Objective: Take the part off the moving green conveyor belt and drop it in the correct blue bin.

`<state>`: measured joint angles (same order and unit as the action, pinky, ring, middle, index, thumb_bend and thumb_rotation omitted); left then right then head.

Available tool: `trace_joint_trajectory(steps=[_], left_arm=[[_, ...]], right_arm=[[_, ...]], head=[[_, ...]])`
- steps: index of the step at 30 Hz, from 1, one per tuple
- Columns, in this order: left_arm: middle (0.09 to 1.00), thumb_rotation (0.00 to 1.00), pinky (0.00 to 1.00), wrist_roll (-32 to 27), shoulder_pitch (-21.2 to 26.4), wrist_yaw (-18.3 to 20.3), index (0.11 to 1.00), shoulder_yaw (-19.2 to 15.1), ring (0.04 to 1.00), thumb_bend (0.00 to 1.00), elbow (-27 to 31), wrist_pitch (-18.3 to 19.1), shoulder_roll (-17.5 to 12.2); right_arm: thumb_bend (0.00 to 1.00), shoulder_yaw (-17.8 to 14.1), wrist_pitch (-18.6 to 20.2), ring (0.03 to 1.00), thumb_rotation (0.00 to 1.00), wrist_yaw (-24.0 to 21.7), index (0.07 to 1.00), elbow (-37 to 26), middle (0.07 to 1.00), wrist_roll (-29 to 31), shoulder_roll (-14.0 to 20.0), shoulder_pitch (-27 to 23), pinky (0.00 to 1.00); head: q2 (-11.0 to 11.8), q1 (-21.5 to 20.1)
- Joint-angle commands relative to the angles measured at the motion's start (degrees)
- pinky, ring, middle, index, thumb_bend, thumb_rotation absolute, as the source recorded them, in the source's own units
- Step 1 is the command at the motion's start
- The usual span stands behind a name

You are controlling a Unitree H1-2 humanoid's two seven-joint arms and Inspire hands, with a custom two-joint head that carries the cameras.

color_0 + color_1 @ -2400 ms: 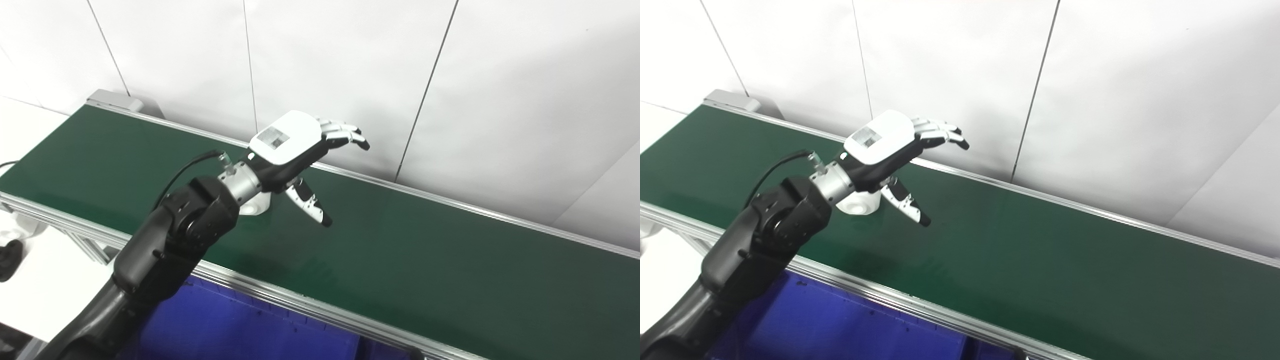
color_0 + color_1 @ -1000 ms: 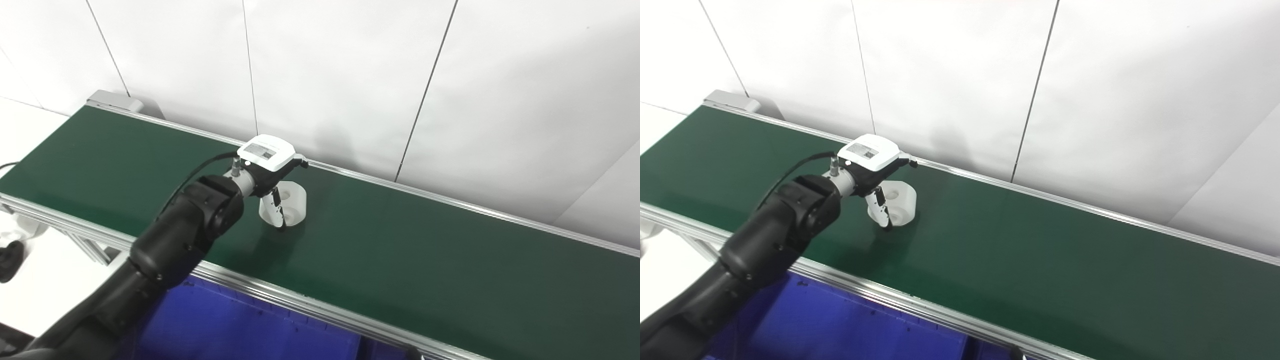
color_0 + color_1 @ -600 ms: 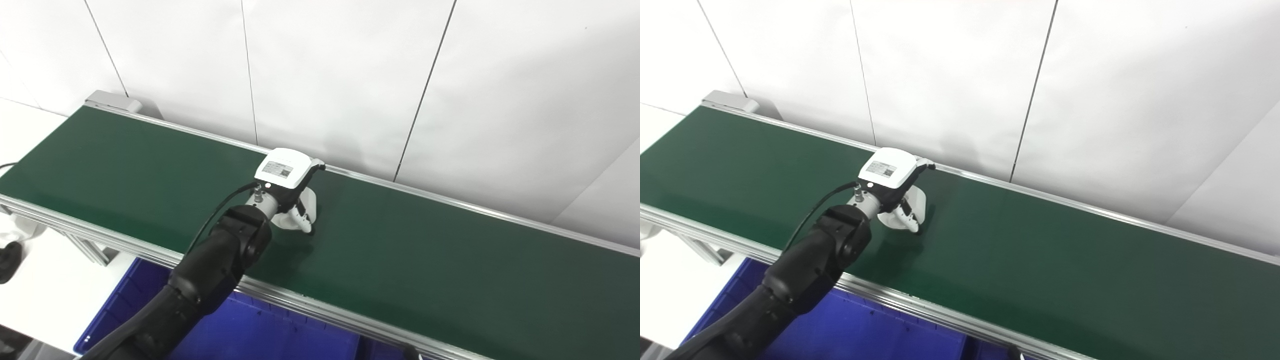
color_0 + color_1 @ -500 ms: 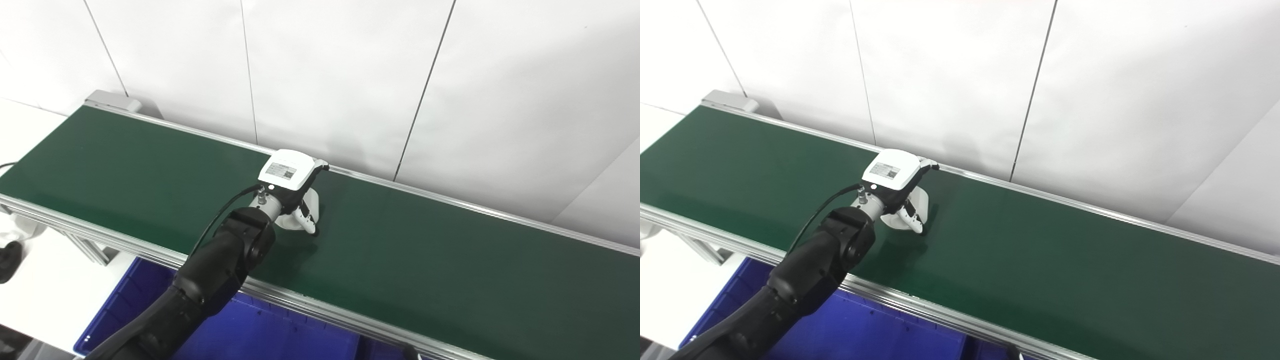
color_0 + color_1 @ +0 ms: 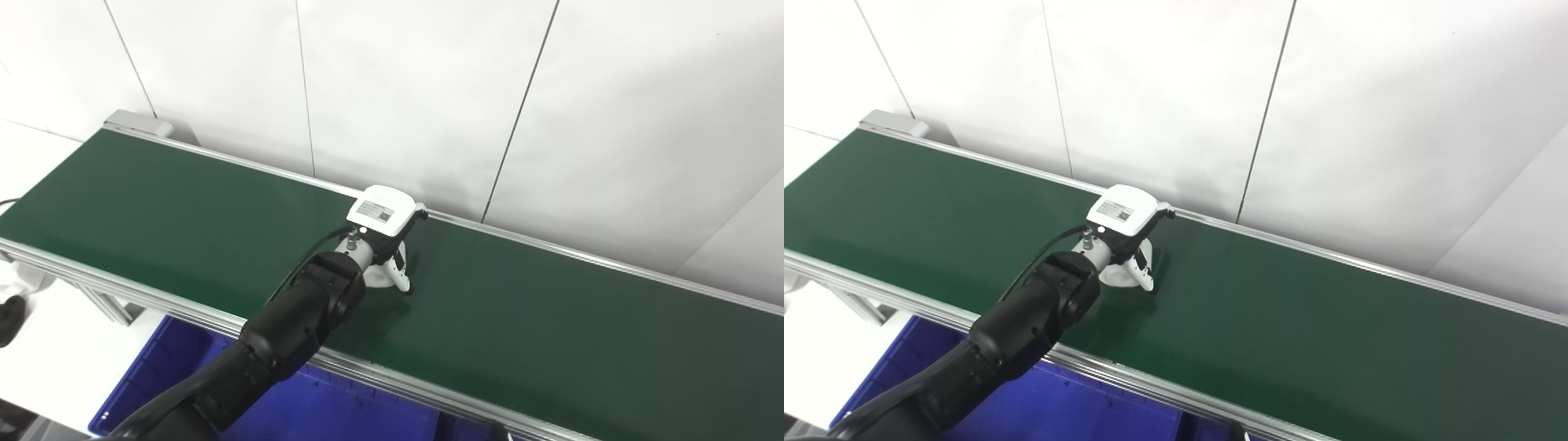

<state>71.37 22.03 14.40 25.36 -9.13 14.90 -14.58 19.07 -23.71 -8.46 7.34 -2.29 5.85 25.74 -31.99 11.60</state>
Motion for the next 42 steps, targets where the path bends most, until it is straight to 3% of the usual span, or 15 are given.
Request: trace_joint_trajectory(steps=[1,2,3,4,8,12,15,16,20,24,33,35,39,42], left_arm=[[0.752,0.22,0.73,1.5,2.6,0.3,0.727,-0.3,0.73,0.94,0.5,2.0,-1.1],[0.711,0.17,0.65,1.6,2.7,0.0,0.696,-0.2,0.672,0.92,0.0,2.0,-1.1],[0.668,0.14,0.58,1.3,2.8,-0.6,0.649,-0.3,0.617,0.84,-0.6,1.9,-1.1],[0.544,0.06,0.43,0.7,2.8,-1.6,0.545,-0.6,0.481,0.63,-1.2,1.7,-0.9],[0.415,0.0,0.27,-0.1,2.5,-3.9,0.513,-0.7,0.324,0.52,-2.4,1.4,-0.4],[0.415,0.0,0.27,3.2,2.9,0.7,0.5,1.5,0.327,0.52,-0.7,2.6,-1.0],[0.458,0.0,0.23,6.9,3.8,8.4,0.488,3.2,0.278,0.53,1.1,4.0,-1.7],[0.43,0.0,0.25,8.4,4.2,11.0,0.501,3.6,0.291,0.52,1.6,4.3,-1.9],[0.47,0.0,0.18,11.5,5.1,18.2,0.488,3.7,0.246,0.53,3.5,4.4,-2.1],[0.473,0.0,0.2,12.4,5.3,20.9,0.49,3.4,0.269,0.53,4.5,3.9,-2.4],[0.44,0.0,0.28,9.3,3.6,20.1,0.528,0.6,0.362,0.52,8.6,3.8,-1.3],[0.446,0.0,0.31,8.5,3.1,21.2,0.519,-0.3,0.389,0.52,11.8,3.7,-1.0],[0.407,0.0,0.24,6.2,2.3,24.5,0.508,-2.3,0.317,0.52,20.0,3.0,-0.4],[0.405,0.0,0.24,5.8,1.5,26.4,0.515,-3.1,0.314,0.52,26.3,2.0,-0.2]], right_arm=[[0.92,0.2,-3.2,0.99,0.95,-0.6,1.0,-1.4,0.997,0.8,-0.4,0.7,0.98],[0.92,0.2,-3.2,0.99,0.94,-0.7,1.0,-1.5,0.998,0.8,-0.5,0.8,0.98],[0.93,0.2,-3.2,0.99,0.94,-0.6,1.0,-1.6,0.997,0.8,-0.5,0.8,0.98],[0.93,0.2,-3.2,0.989,0.95,-0.6,1.0,-1.7,0.996,0.8,-0.5,0.9,0.98],[0.92,0.4,-3.2,0.988,0.95,-0.9,1.0,-2.2,0.997,1.0,-0.3,1.2,0.99],[0.92,0.4,-3.2,0.988,0.95,-1.0,1.0,-2.5,0.997,1.1,-0.2,1.4,0.99],[0.91,0.5,-3.2,0.988,0.95,-1.0,1.0,-2.7,0.998,1.1,-0.2,1.6,0.99],[0.91,0.5,-3.2,0.989,0.95,-1.1,1.0,-2.7,0.998,1.2,-0.1,1.6,0.99],[0.91,0.6,-3.2,0.99,0.95,-1.1,1.0,-3.1,0.999,1.4,-0.2,1.7,0.99],[0.91,0.6,-3.1,0.991,0.95,-1.0,1.0,-3.1,0.993,1.2,-0.3,1.8,0.99],[0.91,0.8,-3.1,0.991,0.95,-0.9,1.0,-3.7,0.995,0.9,-0.4,2.1,0.99],[0.91,0.9,-3.0,0.99,0.95,-1.0,1.0,-3.8,0.994,1.1,-0.5,2.2,0.99],[0.91,1.0,-2.9,0.99,0.95,-1.2,1.0,-4.0,0.996,1.5,-0.5,2.2,1.0],[0.91,1.1,-2.7,0.99,0.95,-1.2,1.0,-4.4,0.997,1.4,-0.5,2.3,1.0]], head=[[-0.3,-0.1],[-0.3,-0.1],[-0.3,-0.1],[-0.3,-0.1],[-0.6,-0.2],[-0.8,-0.1],[-0.9,-0.2],[-0.9,-0.1],[-1.1,-0.3],[-1.1,-0.4],[-1.7,-0.7],[-1.9,-0.7],[-2.3,-0.6],[-2.7,-0.6]])
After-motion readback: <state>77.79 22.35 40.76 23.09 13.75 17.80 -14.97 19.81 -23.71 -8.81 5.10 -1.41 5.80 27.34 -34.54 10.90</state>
